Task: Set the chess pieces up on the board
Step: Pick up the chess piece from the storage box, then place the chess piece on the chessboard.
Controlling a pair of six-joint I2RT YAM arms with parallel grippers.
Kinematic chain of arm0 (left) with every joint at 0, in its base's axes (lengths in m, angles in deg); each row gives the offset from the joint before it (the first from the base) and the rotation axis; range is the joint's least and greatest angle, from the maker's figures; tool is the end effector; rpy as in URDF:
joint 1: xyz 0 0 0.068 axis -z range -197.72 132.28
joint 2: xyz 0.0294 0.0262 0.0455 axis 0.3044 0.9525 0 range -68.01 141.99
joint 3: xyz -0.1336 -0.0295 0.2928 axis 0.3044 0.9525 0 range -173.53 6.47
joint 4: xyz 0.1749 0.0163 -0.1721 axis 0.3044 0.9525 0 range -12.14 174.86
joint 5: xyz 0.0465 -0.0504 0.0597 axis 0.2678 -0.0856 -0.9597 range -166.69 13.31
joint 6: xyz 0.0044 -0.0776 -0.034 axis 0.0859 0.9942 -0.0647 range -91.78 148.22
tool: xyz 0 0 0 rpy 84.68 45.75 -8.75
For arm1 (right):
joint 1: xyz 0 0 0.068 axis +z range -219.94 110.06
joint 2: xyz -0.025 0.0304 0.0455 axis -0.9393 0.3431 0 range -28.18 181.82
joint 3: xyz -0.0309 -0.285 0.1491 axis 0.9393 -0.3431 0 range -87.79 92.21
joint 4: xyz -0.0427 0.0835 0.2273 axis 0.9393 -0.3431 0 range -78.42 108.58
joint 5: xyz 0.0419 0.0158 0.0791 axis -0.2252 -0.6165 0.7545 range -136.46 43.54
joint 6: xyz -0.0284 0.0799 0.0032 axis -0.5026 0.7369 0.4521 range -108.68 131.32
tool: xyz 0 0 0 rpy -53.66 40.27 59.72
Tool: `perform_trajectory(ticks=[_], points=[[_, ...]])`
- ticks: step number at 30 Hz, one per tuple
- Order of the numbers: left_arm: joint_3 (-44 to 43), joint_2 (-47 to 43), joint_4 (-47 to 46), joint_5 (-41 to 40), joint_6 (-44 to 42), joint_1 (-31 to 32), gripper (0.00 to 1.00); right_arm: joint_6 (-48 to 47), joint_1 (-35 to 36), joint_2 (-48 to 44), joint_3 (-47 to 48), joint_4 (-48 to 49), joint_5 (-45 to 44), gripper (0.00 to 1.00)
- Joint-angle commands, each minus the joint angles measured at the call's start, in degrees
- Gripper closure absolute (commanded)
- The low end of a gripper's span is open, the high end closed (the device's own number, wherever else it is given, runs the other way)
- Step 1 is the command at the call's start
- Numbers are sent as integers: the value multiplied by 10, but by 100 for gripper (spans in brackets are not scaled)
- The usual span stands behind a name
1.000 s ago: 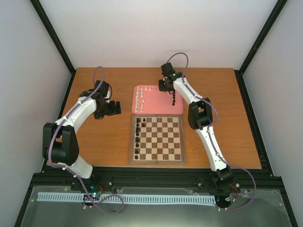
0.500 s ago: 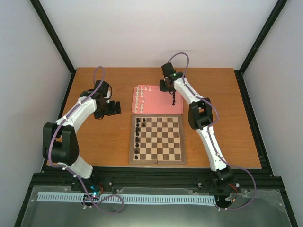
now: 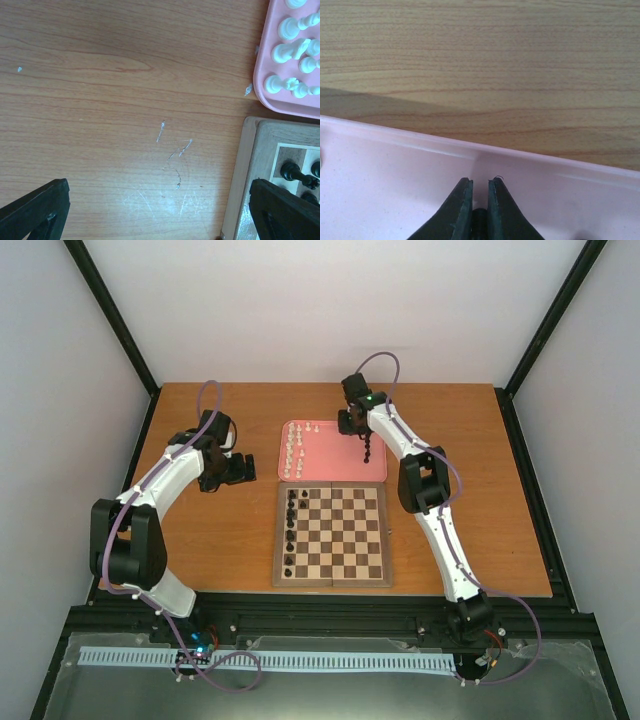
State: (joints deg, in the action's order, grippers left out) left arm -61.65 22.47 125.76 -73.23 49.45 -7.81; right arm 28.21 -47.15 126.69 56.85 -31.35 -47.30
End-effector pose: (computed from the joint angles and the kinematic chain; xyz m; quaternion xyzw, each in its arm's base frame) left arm 0.3015 -0.0572 0.2583 -0.0920 0.9805 -0.0747 0.1571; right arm 0.5675 0.2372 0.1372 -0.0478 0.9651 0.0806 0.2445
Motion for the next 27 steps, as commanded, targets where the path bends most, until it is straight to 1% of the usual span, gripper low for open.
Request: perform_trajectory(ticks=[1, 7, 13, 17, 21, 27], points=[[-25, -12, 4, -1, 2, -2, 0, -5, -3, -39, -25, -11, -10, 91], [-23, -20, 10, -5, 2, -1, 0, -13, 12, -135, -102, -7, -20, 92], [-17, -31, 15, -5, 2, -2, 0, -19, 48, -238, -187, -17, -25, 92], [-8, -43, 16, -8, 0, -1, 0, -12, 97, -313, -292, -12, -30, 92], [3, -54, 18, -10, -2, -2, 0, 20, 154, -392, -402, 11, -25, 92], [23, -84, 13, -5, -2, -2, 0, 71, 238, -453, -502, 30, -32, 92]])
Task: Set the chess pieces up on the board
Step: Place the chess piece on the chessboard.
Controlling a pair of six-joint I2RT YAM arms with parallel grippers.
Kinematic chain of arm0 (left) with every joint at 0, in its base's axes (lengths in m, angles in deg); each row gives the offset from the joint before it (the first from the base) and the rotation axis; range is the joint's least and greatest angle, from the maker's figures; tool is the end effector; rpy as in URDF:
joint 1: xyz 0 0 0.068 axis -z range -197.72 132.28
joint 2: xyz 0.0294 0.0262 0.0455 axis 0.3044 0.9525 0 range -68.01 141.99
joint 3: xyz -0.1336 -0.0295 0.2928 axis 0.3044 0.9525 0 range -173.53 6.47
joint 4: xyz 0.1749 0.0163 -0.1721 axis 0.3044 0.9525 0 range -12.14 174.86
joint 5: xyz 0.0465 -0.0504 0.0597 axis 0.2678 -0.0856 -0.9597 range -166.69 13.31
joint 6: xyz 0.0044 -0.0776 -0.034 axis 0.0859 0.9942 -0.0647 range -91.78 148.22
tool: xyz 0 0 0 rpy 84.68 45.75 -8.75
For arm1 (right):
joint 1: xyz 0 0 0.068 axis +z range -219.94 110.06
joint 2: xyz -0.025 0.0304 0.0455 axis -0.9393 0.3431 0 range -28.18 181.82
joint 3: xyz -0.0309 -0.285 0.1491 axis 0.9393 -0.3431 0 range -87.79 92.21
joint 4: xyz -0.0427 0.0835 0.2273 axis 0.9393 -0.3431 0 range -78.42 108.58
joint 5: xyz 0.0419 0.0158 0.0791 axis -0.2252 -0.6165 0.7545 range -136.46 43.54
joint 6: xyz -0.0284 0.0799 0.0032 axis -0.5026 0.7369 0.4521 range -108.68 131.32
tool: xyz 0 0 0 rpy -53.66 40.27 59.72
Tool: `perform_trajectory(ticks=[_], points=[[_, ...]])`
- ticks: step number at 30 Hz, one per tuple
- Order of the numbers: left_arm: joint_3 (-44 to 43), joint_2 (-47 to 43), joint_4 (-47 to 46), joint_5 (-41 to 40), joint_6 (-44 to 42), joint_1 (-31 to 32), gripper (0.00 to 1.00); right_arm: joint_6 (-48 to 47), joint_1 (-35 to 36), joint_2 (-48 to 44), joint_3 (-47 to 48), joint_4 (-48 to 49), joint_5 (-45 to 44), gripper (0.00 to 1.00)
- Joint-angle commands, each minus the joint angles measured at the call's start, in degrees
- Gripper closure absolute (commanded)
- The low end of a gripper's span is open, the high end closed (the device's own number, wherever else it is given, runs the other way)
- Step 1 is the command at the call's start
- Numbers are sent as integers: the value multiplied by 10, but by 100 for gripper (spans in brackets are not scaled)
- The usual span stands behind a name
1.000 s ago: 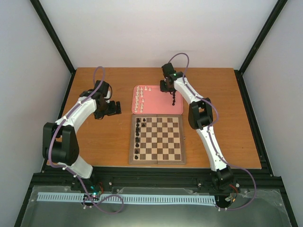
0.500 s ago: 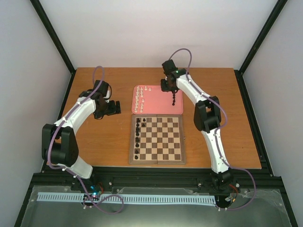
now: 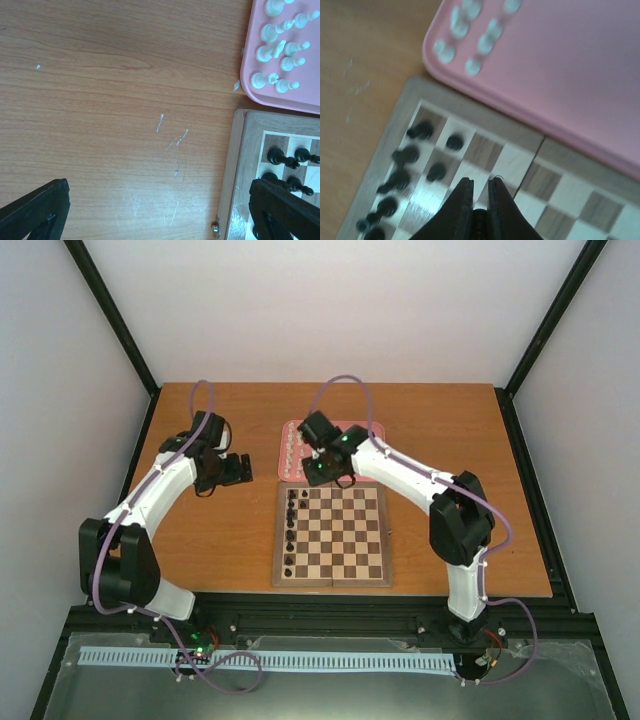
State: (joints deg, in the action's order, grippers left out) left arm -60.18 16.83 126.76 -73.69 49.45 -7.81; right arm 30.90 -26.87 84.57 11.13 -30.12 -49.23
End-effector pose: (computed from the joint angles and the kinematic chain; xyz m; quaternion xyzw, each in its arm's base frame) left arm 0.2802 -0.0529 0.2771 -0.0915 0.9755 -0.0781 0.1844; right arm 0.3288 0.3023 0.2766 -0.1920 0.9520 0.1032 0.2149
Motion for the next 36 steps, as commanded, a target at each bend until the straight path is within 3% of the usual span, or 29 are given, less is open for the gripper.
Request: perform_trajectory(ticks=[1, 11, 20, 36], points=[[10, -33, 2, 1, -2, -1, 0, 51, 46, -36, -54, 21, -12, 92], [27, -50, -2, -2, -2, -2, 0, 79, 118, -19, -70, 39, -9, 92], [32, -56, -2, -5, -3, -2, 0, 79, 120, -12, -105, 58, -1, 91], [30, -46, -9, -8, -7, -2, 0, 51, 119, 34, -85, 54, -1, 91]])
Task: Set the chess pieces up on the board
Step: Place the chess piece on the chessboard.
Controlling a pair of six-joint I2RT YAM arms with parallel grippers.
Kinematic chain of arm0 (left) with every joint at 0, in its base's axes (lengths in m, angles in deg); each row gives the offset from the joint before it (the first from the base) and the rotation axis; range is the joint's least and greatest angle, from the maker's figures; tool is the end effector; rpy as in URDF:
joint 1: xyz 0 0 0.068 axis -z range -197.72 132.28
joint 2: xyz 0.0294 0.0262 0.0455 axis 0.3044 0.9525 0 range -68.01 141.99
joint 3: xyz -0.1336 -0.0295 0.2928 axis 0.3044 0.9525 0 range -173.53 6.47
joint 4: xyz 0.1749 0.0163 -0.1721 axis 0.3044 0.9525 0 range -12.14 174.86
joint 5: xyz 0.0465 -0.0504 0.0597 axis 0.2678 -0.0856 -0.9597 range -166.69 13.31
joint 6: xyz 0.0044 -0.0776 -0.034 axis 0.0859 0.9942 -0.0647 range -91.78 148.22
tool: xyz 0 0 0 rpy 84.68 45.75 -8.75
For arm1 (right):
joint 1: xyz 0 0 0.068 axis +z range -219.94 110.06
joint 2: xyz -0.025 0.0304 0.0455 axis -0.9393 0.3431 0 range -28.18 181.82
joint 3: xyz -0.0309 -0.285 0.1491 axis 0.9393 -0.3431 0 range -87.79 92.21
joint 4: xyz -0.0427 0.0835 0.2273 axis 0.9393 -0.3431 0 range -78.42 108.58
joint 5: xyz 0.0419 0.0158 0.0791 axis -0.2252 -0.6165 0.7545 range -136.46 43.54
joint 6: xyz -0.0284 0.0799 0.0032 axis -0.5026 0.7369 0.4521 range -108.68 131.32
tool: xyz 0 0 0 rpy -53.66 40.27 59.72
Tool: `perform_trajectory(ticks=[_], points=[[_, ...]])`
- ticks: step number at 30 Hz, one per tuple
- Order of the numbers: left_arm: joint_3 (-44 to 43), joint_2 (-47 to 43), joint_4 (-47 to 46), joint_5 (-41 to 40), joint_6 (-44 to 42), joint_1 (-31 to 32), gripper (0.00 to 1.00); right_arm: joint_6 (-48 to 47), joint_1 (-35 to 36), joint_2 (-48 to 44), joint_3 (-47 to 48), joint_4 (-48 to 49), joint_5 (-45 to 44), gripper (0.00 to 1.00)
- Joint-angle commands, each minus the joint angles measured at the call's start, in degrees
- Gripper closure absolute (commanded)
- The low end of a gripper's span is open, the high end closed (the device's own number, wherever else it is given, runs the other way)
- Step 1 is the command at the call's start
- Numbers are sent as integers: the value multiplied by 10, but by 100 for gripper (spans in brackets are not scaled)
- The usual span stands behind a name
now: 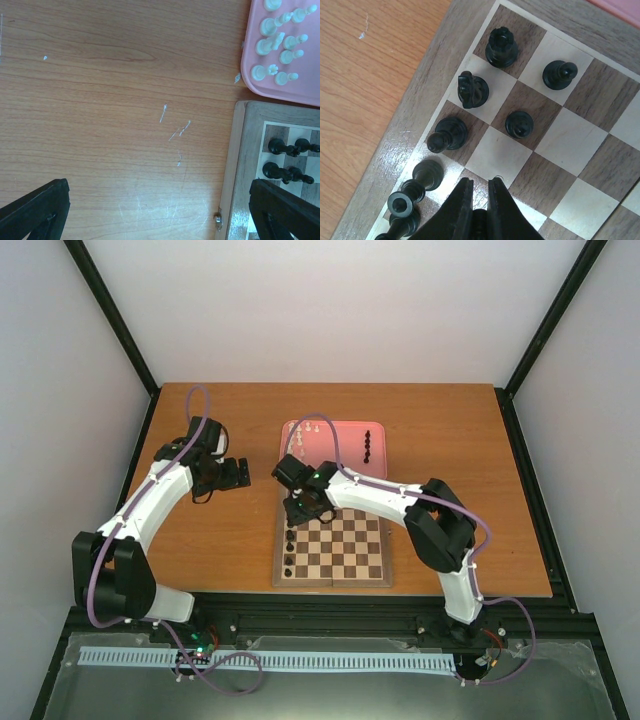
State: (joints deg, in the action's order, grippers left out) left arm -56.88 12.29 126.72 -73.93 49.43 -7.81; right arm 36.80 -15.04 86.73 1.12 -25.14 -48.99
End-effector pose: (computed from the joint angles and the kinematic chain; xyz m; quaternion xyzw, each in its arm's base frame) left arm 0.2591 -0.0489 0.2803 -0.0912 0.9733 -0.0789 0.1955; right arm 0.2534 0.3548 0.2144 -0.2461 0.9529 0.0969 0.1484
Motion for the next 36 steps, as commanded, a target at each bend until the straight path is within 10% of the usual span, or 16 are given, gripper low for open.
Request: perform_trajectory(ticks=[1, 36], points=[[-3, 0, -9, -6, -6, -2, 0, -9, 0, 14, 17, 4, -3, 91], [-10, 14, -9, -10, -8, -1, 0, -25, -12, 40, 42, -7, -8, 84]])
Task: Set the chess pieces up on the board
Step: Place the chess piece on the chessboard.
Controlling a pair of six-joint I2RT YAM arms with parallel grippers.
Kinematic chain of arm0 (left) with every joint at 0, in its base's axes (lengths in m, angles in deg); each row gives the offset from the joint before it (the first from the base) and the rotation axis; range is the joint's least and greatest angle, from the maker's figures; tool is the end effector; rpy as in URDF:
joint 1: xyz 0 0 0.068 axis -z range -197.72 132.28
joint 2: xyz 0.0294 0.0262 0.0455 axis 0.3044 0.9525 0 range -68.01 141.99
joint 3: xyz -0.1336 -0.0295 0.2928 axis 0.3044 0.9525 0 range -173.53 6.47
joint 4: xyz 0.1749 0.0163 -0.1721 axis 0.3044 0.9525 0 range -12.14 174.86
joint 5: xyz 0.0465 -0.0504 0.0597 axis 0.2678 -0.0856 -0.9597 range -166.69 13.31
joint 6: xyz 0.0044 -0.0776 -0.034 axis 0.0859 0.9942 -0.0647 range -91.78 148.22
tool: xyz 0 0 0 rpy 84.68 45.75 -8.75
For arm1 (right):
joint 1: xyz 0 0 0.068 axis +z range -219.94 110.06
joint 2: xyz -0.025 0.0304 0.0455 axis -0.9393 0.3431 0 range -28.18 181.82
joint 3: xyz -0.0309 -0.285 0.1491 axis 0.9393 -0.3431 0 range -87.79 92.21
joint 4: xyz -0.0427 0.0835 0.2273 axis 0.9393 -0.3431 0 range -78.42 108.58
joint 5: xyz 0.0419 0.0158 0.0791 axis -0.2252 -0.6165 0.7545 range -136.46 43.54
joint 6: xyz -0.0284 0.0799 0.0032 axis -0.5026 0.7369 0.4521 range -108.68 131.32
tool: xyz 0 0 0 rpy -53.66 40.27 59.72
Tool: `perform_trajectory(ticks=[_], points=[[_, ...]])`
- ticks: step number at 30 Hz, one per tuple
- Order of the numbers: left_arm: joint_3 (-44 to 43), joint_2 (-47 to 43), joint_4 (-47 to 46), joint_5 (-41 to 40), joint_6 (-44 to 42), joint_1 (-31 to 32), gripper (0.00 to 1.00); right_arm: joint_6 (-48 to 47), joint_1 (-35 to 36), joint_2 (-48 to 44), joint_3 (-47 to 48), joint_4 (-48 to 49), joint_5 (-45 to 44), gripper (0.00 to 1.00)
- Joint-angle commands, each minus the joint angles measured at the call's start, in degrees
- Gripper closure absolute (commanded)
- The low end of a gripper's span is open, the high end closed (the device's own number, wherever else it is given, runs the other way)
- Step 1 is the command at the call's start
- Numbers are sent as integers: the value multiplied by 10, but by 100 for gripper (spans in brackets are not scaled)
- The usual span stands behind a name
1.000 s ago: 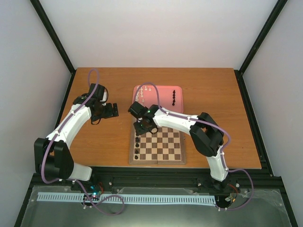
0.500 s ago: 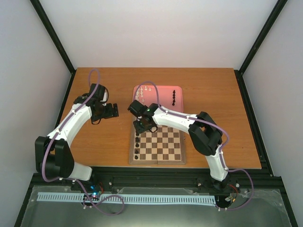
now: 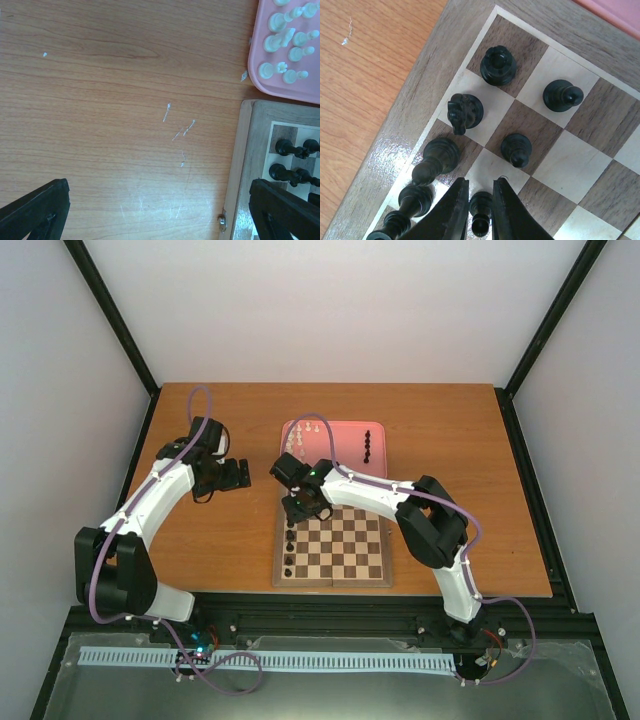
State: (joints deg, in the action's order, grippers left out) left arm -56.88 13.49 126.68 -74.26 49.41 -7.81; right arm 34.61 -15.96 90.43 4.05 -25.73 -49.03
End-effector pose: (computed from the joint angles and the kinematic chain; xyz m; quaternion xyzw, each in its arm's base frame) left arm 0.2627 -0.0491 0.2751 -0.0921 0.9753 -0.0736 0.1867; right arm 0.2675 0.3621 0.2009 -0.2574 0.9520 0.0852 0.1421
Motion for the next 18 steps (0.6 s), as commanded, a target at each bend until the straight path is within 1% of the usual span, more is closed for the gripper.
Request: perform_trajectory(ticks=[1, 3, 6, 10, 14, 18], points=[[-10, 2, -9, -7, -8, -2, 0, -3, -3, 2, 13, -1, -9, 84], [-10, 0, -8, -7, -8, -2, 0, -3, -3, 0, 14, -1, -10, 84], [-10, 1, -7, -5, -8, -2, 0, -2, -3, -9, 14, 0, -15, 79], [-10, -2, -6, -5, -8, -2, 0, -1, -3, -22, 15, -6, -20, 77], [-10, -4, -6, -4, -7, -2, 0, 2, -3, -44, 8, -7, -22, 74], [-10, -5, -5, -2, -7, -2, 0, 4, -3, -70, 6, -11, -36, 70]])
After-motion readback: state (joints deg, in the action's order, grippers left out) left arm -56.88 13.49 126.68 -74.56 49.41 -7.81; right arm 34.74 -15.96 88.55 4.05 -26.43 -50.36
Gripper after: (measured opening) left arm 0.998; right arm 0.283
